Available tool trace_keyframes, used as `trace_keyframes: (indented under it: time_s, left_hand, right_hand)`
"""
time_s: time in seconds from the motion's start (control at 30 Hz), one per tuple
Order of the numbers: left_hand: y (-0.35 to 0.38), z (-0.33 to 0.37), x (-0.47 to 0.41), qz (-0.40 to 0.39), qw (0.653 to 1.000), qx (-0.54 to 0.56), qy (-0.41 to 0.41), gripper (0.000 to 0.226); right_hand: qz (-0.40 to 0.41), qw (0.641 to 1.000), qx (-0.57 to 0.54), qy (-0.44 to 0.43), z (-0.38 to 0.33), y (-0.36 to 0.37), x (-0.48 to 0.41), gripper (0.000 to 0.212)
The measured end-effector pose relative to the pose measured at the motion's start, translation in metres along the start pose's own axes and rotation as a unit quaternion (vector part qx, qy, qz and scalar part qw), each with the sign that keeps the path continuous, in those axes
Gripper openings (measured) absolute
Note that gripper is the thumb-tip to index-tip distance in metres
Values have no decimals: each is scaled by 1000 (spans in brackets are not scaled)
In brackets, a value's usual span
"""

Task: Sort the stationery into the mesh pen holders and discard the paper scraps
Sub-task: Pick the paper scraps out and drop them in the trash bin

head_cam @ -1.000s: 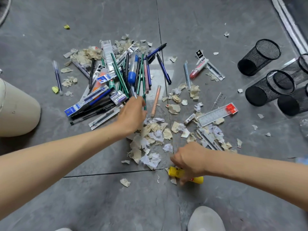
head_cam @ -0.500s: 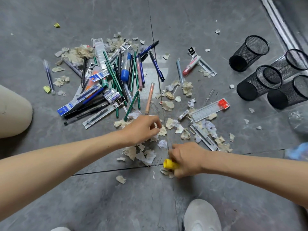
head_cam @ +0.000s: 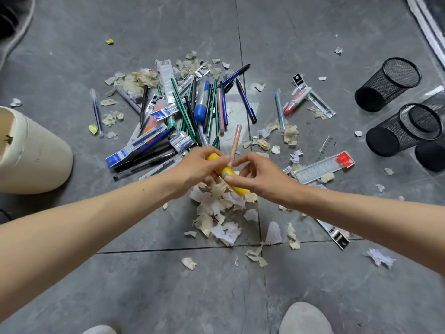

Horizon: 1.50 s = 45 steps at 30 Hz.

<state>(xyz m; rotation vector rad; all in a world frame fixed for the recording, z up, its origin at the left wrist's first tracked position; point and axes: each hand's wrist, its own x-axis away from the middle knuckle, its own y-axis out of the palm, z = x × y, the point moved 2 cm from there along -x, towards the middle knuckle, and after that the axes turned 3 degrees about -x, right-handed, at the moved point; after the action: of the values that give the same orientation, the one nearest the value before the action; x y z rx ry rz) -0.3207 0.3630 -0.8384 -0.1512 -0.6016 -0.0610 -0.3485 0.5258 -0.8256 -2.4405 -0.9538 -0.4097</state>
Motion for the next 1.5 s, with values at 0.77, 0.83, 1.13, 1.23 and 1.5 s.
trace_keyframes:
  time_s: [0.77,0.83,1.13,1.23,1.5]
  left_hand:
    - [-81,-38,-4,387,898,-203,49,29]
    - [-73,-38,0,386,880,-267,74,33]
    - [-11,-111,69,387,886,-255,22,45]
    - [16,-121,73,306,925,-224,-14,58]
    - [28,-95,53,200,943,-258,63,62]
  right_hand:
    - [-110,912,362,-157,16,48,-35,26]
    - [-117,904,370,-178,19,48,-26,23]
    - [-43,918,360,-164,22,43,-19,25]
    - [-20,921,364,-140,25,42,-19,18]
    - [-95,926,333,-152,25,45,-1,14]
